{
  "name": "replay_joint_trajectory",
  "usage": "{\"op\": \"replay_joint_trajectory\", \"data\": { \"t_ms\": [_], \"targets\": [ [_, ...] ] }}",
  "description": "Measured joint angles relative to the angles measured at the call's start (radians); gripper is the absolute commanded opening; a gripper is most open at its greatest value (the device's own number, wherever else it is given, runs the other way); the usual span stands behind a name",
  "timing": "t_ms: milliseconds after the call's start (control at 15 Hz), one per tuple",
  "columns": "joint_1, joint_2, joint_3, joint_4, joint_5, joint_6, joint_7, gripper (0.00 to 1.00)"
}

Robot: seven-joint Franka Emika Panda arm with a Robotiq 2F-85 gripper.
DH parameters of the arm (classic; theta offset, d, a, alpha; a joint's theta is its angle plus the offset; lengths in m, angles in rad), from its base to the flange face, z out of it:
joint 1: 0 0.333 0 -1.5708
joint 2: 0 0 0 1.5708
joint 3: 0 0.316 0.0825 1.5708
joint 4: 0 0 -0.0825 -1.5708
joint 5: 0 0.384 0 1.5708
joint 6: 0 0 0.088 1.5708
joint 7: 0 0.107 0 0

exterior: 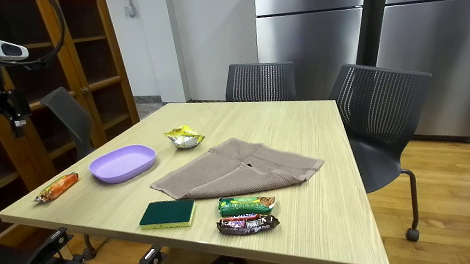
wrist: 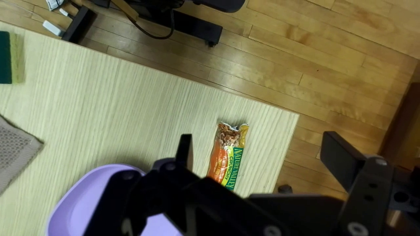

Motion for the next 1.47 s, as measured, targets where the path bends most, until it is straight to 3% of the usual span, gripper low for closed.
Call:
{"op": "replay_joint_trajectory", "data": {
  "t_ms": [600,1467],
  "targets": [
    [0.003,0.157,-0.009,0.045,-0.026,0.098,0.048,1.00],
    [0.070,0.351,-0.102,0.108,-0.043,0.235,0.136,1.00]
  ]
}}
